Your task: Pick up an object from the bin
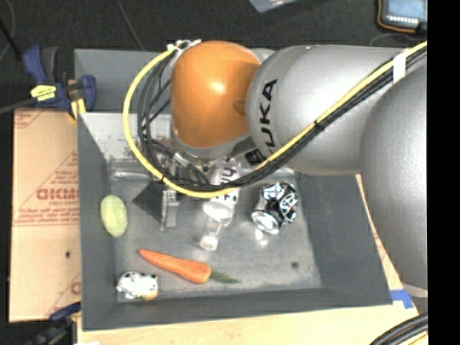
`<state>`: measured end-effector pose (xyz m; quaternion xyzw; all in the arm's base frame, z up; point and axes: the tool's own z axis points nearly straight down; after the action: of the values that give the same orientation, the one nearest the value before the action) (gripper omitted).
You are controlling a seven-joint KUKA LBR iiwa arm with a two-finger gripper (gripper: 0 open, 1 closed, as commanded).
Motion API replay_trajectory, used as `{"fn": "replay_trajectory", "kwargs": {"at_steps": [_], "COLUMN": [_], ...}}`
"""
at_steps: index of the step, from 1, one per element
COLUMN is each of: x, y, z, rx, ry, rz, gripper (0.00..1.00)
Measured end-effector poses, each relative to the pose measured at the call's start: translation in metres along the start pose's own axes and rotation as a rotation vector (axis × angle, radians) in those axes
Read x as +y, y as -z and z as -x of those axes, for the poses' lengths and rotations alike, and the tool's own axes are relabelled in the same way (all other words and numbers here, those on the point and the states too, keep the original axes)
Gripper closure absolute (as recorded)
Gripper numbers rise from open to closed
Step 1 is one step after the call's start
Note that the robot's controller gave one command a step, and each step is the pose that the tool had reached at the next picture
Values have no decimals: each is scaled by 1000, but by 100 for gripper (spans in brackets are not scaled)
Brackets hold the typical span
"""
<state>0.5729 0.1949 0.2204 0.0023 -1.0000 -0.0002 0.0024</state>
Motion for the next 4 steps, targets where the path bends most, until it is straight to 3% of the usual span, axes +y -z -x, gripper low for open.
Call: {"fn": "replay_trajectory", "kwargs": {"at_steps": [1, 2, 3, 4], "x": [-1, -44, -72, -73], "y": [5, -38, -65, -92], "z": [2, 30, 58, 57], "rx": [-8, -11, -9, -14], "ry": [-4, 85, 146, 154], "rz": [1, 2, -1, 3], "gripper": [0, 0, 0, 0]}}
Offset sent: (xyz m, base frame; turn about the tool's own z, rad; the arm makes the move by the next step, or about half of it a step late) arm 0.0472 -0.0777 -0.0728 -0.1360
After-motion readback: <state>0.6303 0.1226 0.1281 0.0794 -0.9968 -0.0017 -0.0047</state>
